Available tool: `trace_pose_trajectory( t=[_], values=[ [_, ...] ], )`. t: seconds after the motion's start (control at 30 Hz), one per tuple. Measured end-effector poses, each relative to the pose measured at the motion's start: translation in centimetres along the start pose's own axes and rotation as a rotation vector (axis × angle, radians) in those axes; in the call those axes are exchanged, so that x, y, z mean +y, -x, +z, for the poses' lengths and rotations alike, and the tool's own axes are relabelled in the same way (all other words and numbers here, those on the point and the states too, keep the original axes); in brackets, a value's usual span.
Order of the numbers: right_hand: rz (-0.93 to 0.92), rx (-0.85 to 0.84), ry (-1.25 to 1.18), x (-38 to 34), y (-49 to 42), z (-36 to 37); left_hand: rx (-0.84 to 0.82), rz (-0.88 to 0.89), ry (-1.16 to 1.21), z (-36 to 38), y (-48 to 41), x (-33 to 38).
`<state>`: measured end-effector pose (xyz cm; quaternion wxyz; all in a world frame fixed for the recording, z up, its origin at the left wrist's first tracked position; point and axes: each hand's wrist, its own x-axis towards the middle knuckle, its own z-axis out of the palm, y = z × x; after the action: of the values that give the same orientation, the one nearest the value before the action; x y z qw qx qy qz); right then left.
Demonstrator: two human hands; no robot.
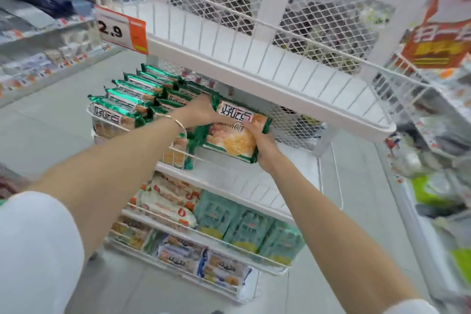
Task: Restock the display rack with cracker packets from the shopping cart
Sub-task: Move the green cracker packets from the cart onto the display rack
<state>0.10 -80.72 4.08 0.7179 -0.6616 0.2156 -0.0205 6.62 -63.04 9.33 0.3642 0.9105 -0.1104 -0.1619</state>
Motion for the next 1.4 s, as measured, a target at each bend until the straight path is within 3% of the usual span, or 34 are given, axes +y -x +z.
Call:
trace_pose_trajectory(
  t=[0.17,0.27,0.33,0.47,0.6,0.73,0.83,0.9,1.0,1.13,1.23,1.4],
  values=[
    [0.023,-0.117,0.185,3.2,-2.6,-2.8,-0.009,0.057,-0.436,4.1,-3.9,-1.5],
    [0.021,-0.167,0.305,5.3,-3.8,-3.1,0.105,0.091,-0.667,6.3,-4.2,-3.4],
    [-0.022,-0.166,0.359,6.2,-4.4,-3.0,0.151,0.089,-0.738,7.0,-4.7,-4.7],
    [-0.014,-0.088,0.470,7.3,-5.6,-2.1,-0.002,0.026,-0.880,6.5,-5.9,-5.0],
    [-0.055,-0.077,0.396,7.0,-7.4,-0.7,0.128,0.009,-1.006,6.7,-7.3,-3.8],
    [-0.254,-0.138,0.595,7.3,-8.3,-0.8,0.196,-0.018,-0.976,7.7,-8.4,-4.7],
    [-0.782,-0.070,1.130,7.9,-8.3,-2.3,0.177,0.030,-0.938,7.4,-8.7,-5.9],
    [-0.944,-0.169,1.395,8.0,-9.1,-2.6,0.143,-0.003,-0.919,7.5,-8.9,-5.9],
    [-0.795,-0.263,1.507,7.3,-9.7,-2.4,0.094,-0.045,-0.902,7.5,-9.1,-5.2],
    [-0.721,-0.215,1.549,6.2,-8.5,-1.2,0.092,0.031,-0.744,4.0,-6.8,-5.2],
    [-0.730,-0.080,1.452,4.8,-6.9,1.4,0.229,0.028,-0.688,0.4,-3.0,-6.6],
    [-0.875,-0.270,1.304,3.0,-3.5,10.4,0.279,-0.185,-0.653,-5.9,3.9,-13.7]
  ],
)
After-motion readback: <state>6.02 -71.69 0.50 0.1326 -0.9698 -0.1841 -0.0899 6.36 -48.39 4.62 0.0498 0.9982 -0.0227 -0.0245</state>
